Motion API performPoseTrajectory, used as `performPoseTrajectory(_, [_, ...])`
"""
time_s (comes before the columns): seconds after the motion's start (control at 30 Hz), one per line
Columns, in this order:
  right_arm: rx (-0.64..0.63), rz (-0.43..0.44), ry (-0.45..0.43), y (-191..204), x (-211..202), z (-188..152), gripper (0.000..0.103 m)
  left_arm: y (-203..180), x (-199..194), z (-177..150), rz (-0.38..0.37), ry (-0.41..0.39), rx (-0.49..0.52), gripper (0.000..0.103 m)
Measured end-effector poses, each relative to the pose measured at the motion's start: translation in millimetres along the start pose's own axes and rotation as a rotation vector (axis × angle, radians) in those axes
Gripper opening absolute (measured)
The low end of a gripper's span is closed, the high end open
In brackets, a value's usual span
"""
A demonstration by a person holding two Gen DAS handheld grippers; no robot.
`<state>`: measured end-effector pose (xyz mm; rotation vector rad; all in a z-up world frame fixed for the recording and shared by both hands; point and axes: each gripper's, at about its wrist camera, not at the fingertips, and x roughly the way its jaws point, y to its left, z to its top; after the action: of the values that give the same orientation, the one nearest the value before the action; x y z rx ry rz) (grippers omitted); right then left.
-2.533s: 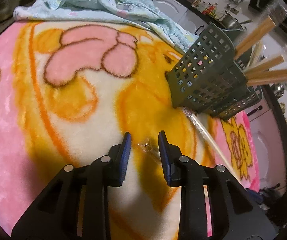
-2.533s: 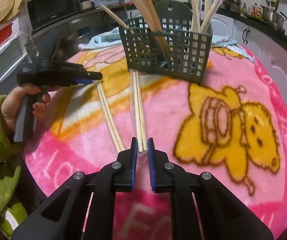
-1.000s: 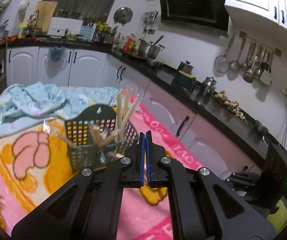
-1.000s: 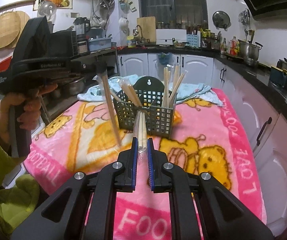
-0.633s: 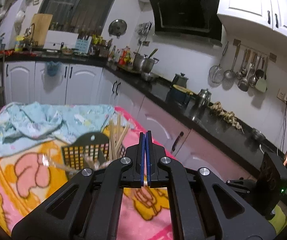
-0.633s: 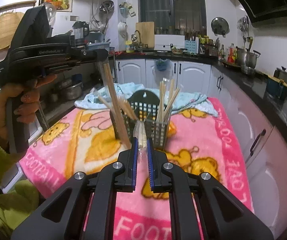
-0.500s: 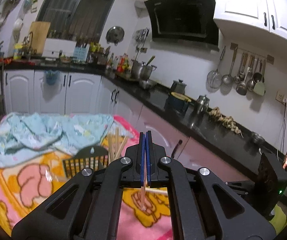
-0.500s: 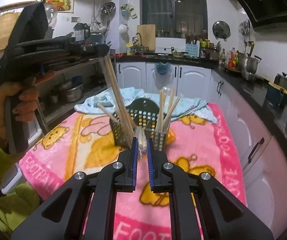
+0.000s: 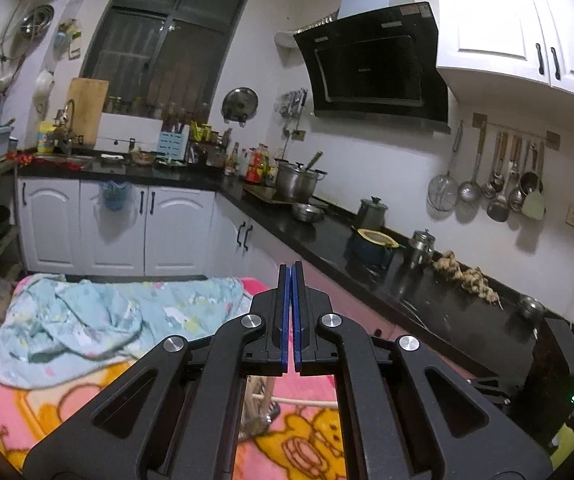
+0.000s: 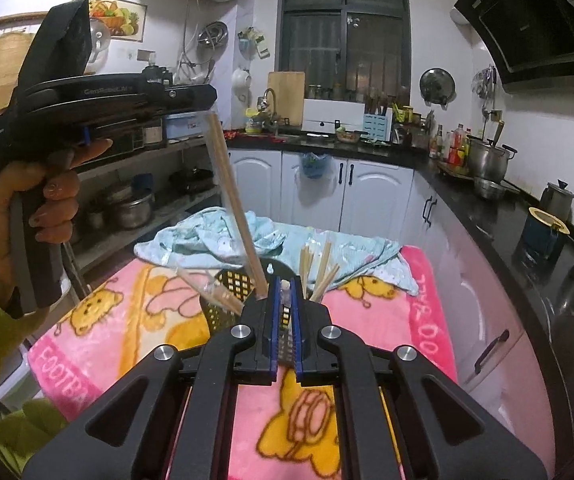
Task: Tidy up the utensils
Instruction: 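Open both tools to drop the chopsticks into the basket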
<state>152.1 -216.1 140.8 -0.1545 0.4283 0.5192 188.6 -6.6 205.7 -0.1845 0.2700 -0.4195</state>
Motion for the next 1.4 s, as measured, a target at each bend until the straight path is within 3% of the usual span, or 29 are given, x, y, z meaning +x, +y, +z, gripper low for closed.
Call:
performPoseTrajectory(0.4, [-0.025,-0.016,0.072,-10,21,23,0.005,18,30,12,0.068,-0.017,0.003,0.0])
performPoseTrajectory(1.03, [-0.028,0.047,0.315,-20,106,30,0.006,61,79,-39,0.113,0.068,-0.049,0.0])
performPoseTrajectory(1.2, [0.019,0.037,0.342,-21,131,23,0.011,69,81,-55,0.095,0.108,-0.083,0.001])
performPoseTrajectory(1.27, [0.042,0.034,0.321,-24,130,21,0.033,71,77,-59,0.094,0.112,-0.086,0.01])
performPoseTrajectory(1.3, [0.056,0.034,0.305,-25,127,19,0.038,71,72,-61,0.091,0.109,-0.092,0.024])
performPoseTrajectory(1.37, [0.1,0.042,0.257,-33,118,15,0.041,71,64,-62,0.088,0.098,-0.102,0.038])
performPoseTrajectory(1.4, [0.115,0.043,0.234,-35,113,14,0.044,71,58,-62,0.08,0.092,-0.106,0.038])
